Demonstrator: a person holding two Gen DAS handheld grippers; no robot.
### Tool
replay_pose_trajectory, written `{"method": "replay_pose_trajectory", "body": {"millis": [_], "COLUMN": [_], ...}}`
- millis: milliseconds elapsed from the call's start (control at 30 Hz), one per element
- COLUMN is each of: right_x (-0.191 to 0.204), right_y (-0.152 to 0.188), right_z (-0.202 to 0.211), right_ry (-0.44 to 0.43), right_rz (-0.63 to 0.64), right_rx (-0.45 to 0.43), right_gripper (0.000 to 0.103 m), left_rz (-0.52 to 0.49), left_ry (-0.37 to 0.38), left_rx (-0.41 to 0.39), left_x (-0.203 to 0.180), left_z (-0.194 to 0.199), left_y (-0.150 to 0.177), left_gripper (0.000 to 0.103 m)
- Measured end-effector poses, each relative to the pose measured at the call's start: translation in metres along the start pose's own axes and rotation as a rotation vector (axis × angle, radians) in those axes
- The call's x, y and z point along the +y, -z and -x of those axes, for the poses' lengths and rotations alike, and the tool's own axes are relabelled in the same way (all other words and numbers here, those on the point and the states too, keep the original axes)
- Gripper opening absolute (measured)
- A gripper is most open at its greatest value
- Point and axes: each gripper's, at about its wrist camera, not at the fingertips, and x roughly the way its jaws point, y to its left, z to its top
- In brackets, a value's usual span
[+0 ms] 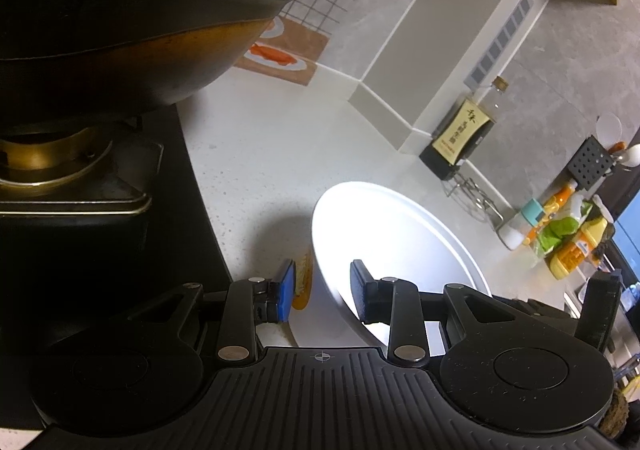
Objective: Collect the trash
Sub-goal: 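Lift the scrubber with the right tool while the left tool grasps the white paper cup rim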
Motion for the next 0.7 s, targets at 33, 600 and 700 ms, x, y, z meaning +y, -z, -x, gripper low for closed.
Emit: {"method": "replay_pose_trajectory", "body": {"millis": [33,600,700], "right_x": [0.000,0.005,0.010], "right_y": [0.000,0.026,0.040], "right_z": [0.000,0.045,0.057], "right_ry": [-0.004,0.103,0.121], "right_rz": [0.005,0.123,0.165], "right_rx": [0.001,-0.089,-0.097], "right_gripper": [0.103,0.034,0.034], "left_rz": [-0.004,-0.011,-0.010], "left_ry": [-0.003,0.002,0.008], "left_rx": [0.000,0.005,-0.001], "left_x": [-0.001,0.002,0.001], "left_z": [0.000,-0.005,-0.003], "left_y": [0.000,0.003,0.003], "left_gripper": [0.033,0.033,0.032]}}
